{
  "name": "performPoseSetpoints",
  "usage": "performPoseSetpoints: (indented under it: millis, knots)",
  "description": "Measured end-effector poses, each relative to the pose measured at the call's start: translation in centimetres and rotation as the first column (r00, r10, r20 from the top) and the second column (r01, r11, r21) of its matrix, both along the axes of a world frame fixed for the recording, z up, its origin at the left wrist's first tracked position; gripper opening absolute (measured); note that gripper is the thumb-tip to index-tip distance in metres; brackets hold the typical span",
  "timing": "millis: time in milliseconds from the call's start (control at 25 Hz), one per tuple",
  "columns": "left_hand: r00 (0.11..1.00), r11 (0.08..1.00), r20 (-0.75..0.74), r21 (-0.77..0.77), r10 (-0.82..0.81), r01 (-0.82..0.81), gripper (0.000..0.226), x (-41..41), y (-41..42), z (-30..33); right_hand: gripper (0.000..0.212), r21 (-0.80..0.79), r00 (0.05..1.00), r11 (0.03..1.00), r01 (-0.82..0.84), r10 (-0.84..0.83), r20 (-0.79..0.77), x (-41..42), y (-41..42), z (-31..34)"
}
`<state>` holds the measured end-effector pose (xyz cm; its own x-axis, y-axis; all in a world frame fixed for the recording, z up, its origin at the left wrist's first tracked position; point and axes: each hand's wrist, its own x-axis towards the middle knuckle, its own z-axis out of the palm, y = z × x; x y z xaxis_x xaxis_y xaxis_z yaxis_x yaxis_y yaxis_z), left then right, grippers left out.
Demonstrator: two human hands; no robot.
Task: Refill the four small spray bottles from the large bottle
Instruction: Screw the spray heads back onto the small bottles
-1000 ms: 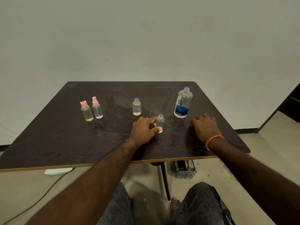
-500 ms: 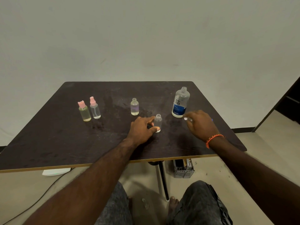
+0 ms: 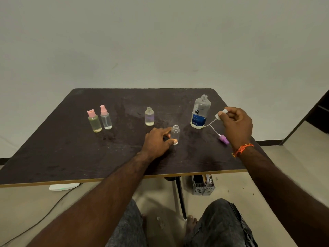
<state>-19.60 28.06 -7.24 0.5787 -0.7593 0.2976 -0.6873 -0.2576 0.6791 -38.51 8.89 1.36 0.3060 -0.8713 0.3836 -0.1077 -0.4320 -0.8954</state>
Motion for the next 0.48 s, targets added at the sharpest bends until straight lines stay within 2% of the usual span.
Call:
performPoseSetpoints:
  millis: [120,320,480]
  knots:
    - [1.0,1.0,0.005,0.001,0.004,-0.004,0.043,0.0,0.0,-0.1,0.025,0.014,0.996,1.0,-0.001,0.0,0.087,0.5,-0.1,-0.1]
    - [0.999,1.0,0.025,0.008,0.021,-0.021,0.042,-0.2,0.1,-0.3,0.024,-0.04,0.999,0.998,0.039,-0.04,-0.013,0.5,0.1,-1.9]
    - [0.999,0.999,0.021,0.022,0.034,-0.034,0.039,-0.3,0.1,-0.2,0.025,-0.013,0.997,0.998,0.064,-0.064,-0.043,-0.3,0.0,-4.3]
